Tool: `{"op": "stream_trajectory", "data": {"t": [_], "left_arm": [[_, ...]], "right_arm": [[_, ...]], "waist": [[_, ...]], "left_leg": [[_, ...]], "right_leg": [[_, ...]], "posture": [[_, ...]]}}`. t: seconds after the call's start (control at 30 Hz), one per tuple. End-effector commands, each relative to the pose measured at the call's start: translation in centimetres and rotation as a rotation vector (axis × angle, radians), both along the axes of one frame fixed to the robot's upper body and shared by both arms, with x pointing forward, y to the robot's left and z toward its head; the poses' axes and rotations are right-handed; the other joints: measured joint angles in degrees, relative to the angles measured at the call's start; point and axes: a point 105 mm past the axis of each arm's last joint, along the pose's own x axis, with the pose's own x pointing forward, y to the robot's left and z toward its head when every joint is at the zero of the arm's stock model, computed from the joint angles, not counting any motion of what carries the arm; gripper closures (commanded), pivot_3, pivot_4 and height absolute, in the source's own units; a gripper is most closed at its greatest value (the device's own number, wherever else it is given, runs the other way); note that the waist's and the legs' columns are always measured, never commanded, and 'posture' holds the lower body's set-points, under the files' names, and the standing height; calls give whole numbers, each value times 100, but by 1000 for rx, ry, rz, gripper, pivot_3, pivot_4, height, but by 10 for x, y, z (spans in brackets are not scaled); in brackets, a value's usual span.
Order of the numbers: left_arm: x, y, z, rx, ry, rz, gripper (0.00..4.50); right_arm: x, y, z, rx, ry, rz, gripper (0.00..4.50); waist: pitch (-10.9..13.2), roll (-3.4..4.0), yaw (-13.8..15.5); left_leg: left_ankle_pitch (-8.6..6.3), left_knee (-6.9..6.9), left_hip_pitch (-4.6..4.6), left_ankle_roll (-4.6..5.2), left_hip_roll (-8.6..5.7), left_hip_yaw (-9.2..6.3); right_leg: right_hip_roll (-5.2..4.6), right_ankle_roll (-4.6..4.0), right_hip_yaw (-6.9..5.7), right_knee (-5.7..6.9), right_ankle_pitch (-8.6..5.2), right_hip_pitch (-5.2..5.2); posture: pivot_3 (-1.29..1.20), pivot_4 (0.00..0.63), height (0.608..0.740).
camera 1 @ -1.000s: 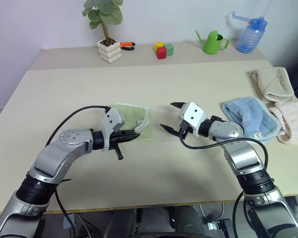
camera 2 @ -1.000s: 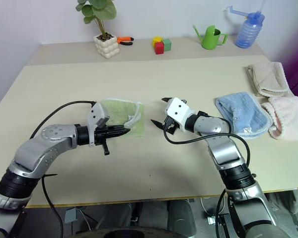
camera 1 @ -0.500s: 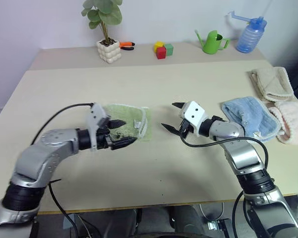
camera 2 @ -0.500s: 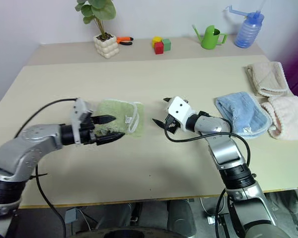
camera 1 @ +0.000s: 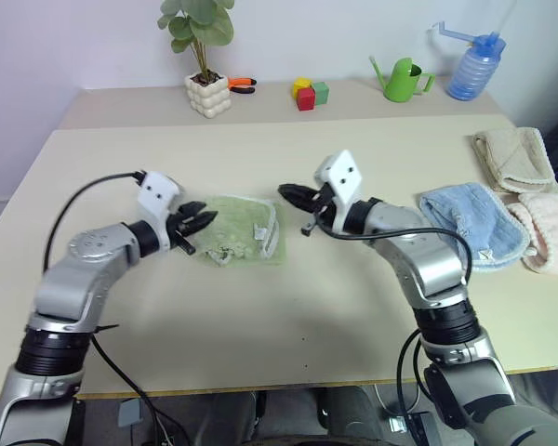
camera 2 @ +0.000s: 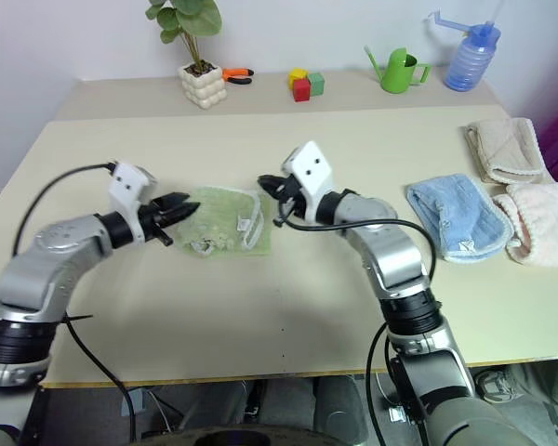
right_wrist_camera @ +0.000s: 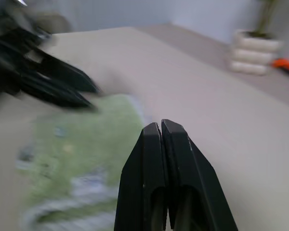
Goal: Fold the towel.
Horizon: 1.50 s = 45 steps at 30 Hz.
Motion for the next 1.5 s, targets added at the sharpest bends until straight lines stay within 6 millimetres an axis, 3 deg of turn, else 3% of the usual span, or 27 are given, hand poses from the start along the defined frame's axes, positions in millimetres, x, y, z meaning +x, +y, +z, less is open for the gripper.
{"op": "stream_trajectory", "data": {"t": [0.03, 0.13, 0.23, 0.33, 0.43, 0.53, 0.63, 0.73, 0.8, 0.83, 1.0, 1.1, 1.23, 1.5], "left_arm": [[4, -3, -9, 4, -17, 19, 3092], [2, -9, -24, 13, 7, 15, 3092], [-1, -8, -39, 24, 30, 25, 3092], [-5, -8, -44, 6, 33, 32, 3092], [-7, -8, -29, -83, -10, 43, 3092], [-8, -2, -13, -156, -46, 64, 3092], [-10, 15, 5, -231, -74, 106, 3092], [-17, 47, 13, -246, -78, 174, 3092], [-22, 57, 6, -212, -53, 184, 2554], [-24, 60, 4, -191, -46, 186, 2301], [-30, 66, 3, -157, -67, 204, 35], [-31, 66, 0, -165, -57, 220, 35], [-28, 67, -12, -302, 69, 303, 35], [-22, 29, -18, -624, 353, 215, 35]], "right_arm": [[0, 21, -28, -98, 18, 23, 4448], [3, 23, -63, -173, 86, -12, 4448], [5, 17, -77, -200, 112, -49, 4448], [7, 9, -79, -204, 101, -72, 4448], [7, 2, -63, -152, 71, -82, 4448], [6, -5, -49, -128, 38, -72, 3654], [4, -17, -33, -90, 40, -84, 2298], [-4, -31, -17, 62, 193, -82, 789], [-10, -30, -17, 106, 276, -69, 0], [-9, -30, -19, 129, 324, -87, 0], [0, -26, -27, 174, 444, -170, 0], [2, -23, -30, 162, 450, -184, 0], [2, -21, -31, 145, 435, -183, 0], [1, -22, -19, 141, 338, -158, 0]], "waist": [[0, -1, -13], [-2, -1, -29], [-3, 1, -25], [-12, 2, -18], [-13, 2, -5], [-12, 1, 1], [-11, 1, -11], [-10, 1, -70], [-10, 1, -103], [-11, 2, -113], [-9, 2, -100], [-9, 3, -97], [-9, 3, -111], [-10, 1, -108]], "left_leg": [[1, 0, -4, -2, 0, 0], [3, 2, -7, -4, 1, 0], [3, 8, -13, -4, -1, 0], [3, 9, -10, -4, 0, -1], [2, 12, -10, -4, -1, -1], [2, 12, -11, -4, -1, -2], [2, 12, -12, -3, 0, -2], [2, 10, -16, -3, 5, -3], [-3, 7, -16, 5, 5, -6], [-6, 7, -16, 11, 5, -6], [-12, 6, -17, 21, 4, -6], [-12, 7, -17, 20, -1, -5], [-12, 7, -17, 20, 1, -5], [-3, 13, -17, 5, 0, -6]], "right_leg": [[0, 0, 0, 1, 0, -4], [1, 0, -1, 6, 0, -9], [0, 0, 0, 8, 1, -11], [1, 0, -1, 9, 1, -9], [1, 1, -1, 8, 1, -6], [0, 1, -1, 9, 1, -7], [1, 1, -2, 9, 1, -8], [3, 0, -1, 9, 0, -13], [5, -1, -2, 8, 0, -14], [5, -1, -2, 8, 0, -14], [3, -2, -1, 8, 0, -15], [-3, -1, -2, 8, 0, -14], [-1, -1, -2, 9, 0, -15], [1, 0, -4, 13, 1, -14]], "posture": [[0, 150, 732], [0, 150, 732], [0, 150, 732], [0, 150, 732], [0, 150, 732], [0, 150, 732], [0, 150, 732], [0, 150, 732], [0, 150, 732], [0, 150, 732], [0, 150, 732], [0, 150, 732], [0, 150, 732], [0, 150, 732]]}}
